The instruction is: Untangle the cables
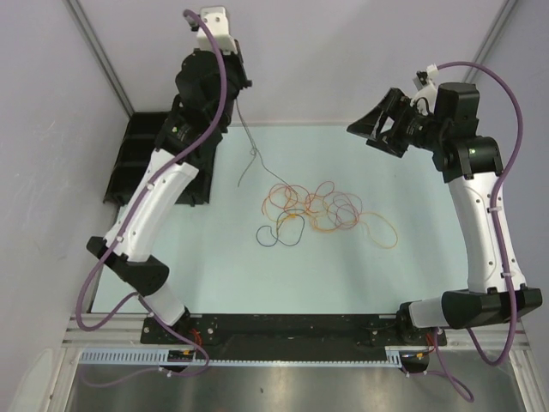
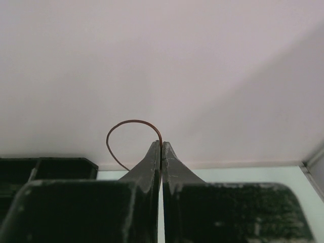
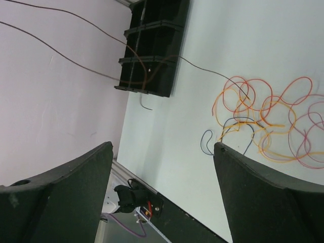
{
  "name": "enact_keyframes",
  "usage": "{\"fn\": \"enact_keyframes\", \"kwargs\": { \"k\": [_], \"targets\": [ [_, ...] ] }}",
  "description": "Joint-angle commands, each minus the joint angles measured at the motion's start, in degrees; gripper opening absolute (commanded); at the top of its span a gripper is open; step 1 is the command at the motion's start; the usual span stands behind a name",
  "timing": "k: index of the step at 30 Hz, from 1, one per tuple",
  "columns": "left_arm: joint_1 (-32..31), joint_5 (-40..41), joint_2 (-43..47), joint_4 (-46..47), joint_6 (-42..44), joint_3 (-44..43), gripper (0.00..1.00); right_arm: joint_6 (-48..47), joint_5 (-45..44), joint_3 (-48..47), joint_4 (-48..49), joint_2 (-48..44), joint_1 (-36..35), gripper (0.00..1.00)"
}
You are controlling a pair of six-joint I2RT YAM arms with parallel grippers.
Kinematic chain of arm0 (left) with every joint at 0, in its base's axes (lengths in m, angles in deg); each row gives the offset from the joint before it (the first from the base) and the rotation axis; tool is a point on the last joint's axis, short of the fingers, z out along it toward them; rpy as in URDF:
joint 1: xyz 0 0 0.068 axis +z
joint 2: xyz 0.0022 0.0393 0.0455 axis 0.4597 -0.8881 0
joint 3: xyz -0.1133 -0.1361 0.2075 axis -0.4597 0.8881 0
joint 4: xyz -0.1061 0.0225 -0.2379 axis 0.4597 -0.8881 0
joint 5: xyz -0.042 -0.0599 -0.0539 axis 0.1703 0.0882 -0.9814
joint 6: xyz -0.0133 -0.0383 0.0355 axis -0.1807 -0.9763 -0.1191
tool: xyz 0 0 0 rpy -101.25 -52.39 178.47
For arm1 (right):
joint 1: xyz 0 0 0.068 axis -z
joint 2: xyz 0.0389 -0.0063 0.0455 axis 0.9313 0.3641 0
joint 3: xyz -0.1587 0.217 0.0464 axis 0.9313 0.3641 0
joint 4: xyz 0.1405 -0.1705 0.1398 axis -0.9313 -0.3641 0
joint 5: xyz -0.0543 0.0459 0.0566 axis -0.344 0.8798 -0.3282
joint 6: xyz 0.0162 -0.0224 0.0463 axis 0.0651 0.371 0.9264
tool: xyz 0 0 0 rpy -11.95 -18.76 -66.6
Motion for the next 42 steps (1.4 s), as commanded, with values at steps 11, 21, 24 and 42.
{"fn": "enact_keyframes", "kwargs": {
  "k": [11,21,24,42],
  "targets": [
    [13.59,-3.59,-9.95,8.1,-0.07,-16.88,0.0,-4.91,-6.93,3.67,-4.6,-5.68,0.1,0.85],
    [21.5,-6.4,-11.72,13.65,-3.85,-18.38,0.0,-6.31,-8.87,5.25,-6.45,-6.65,0.46,0.85],
    [23.09,-9.01,-11.72,13.99,-4.11,-17.86,0.0,-6.49,-8.95,5.25,-7.06,-6.56,0.72,0.84],
    [25.99,-12.38,-14.88,31.91,-2.62,-14.43,0.0,-7.02,-8.6,5.08,-8.91,-4.89,0.98,0.84]
  ]
}}
